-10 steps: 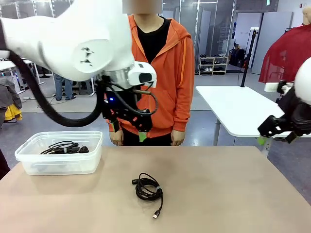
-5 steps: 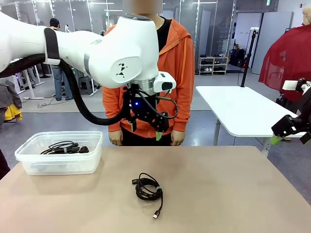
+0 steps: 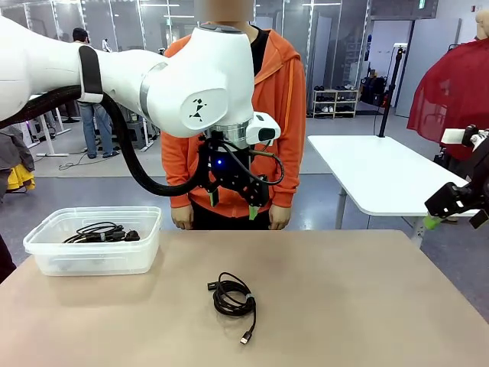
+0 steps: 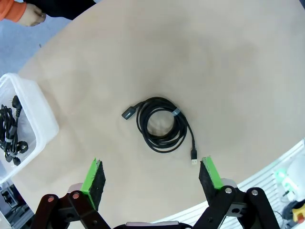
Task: Organize and store the cables.
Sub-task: Place the USB Extension Cable into the Organizing box.
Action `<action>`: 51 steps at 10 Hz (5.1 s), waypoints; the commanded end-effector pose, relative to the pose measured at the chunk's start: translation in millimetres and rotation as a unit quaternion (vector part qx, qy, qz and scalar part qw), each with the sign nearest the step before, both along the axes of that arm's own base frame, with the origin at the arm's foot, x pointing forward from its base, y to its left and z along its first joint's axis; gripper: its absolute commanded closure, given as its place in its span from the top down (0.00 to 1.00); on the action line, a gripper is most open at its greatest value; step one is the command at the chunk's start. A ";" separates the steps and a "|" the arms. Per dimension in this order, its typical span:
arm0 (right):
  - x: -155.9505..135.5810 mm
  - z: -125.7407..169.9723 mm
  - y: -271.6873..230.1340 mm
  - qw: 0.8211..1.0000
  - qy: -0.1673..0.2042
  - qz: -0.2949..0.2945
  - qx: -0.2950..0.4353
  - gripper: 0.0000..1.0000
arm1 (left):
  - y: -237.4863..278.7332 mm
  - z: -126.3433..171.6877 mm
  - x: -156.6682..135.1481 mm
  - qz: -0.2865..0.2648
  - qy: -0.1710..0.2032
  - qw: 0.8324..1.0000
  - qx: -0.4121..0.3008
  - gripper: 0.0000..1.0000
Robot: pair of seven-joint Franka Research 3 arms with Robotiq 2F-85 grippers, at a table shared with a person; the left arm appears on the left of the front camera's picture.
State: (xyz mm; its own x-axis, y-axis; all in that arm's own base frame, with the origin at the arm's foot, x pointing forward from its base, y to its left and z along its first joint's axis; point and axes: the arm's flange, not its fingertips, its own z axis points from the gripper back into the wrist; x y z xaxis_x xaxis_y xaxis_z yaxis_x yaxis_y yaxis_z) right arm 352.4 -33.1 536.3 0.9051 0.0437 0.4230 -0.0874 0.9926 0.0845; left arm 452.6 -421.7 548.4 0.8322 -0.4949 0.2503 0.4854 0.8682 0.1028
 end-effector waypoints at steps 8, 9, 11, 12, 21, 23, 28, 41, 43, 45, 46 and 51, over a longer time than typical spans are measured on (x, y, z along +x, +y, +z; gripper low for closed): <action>1.3 1.3 1.7 1.000 0.004 0.003 -0.001 1.00 | -11.8 -7.2 -1.9 0.082 0.038 0.995 -0.036 1.00; 1.3 1.3 1.7 1.000 0.004 0.003 -0.001 1.00 | -18.9 -14.2 -3.2 0.137 0.047 0.988 -0.050 1.00; 1.3 1.3 1.7 1.000 0.004 0.003 -0.001 1.00 | -28.3 -33.0 -4.3 0.225 0.048 0.969 -0.095 1.00; 1.3 1.3 1.7 1.000 0.004 0.003 -0.001 1.00 | -35.7 -47.4 2.3 0.279 0.060 0.953 -0.102 1.00; 1.3 1.3 1.7 1.000 0.004 0.003 -0.001 1.00 | -43.5 -140.8 32.2 0.362 0.093 0.925 -0.073 1.00; 1.3 1.3 1.7 1.000 0.004 0.003 -0.001 1.00 | -43.5 -164.2 39.7 0.360 0.109 0.923 -0.078 1.00; 1.3 1.3 1.7 1.000 0.004 0.003 -0.001 1.00 | -50.8 -213.7 51.5 0.371 0.145 0.914 -0.071 1.00; 1.3 1.3 1.7 1.000 0.004 0.003 -0.001 1.00 | -54.7 -230.2 49.1 0.347 0.155 0.925 -0.013 0.00; 1.3 1.3 1.7 1.000 0.004 0.003 -0.001 1.00 | -54.9 -229.5 48.7 0.340 0.152 0.928 -0.009 0.00; 1.3 1.3 1.7 1.000 0.004 0.003 -0.001 1.00 | -55.6 -230.3 49.6 0.339 0.156 0.928 -0.006 0.00; 1.3 1.3 1.7 1.000 0.004 0.003 -0.001 1.00 | -55.8 -230.5 50.0 0.339 0.157 0.928 -0.006 0.00; 1.3 1.3 1.7 1.000 0.004 0.003 -0.001 1.00 | -53.8 -159.3 31.8 0.277 0.123 0.952 0.035 0.00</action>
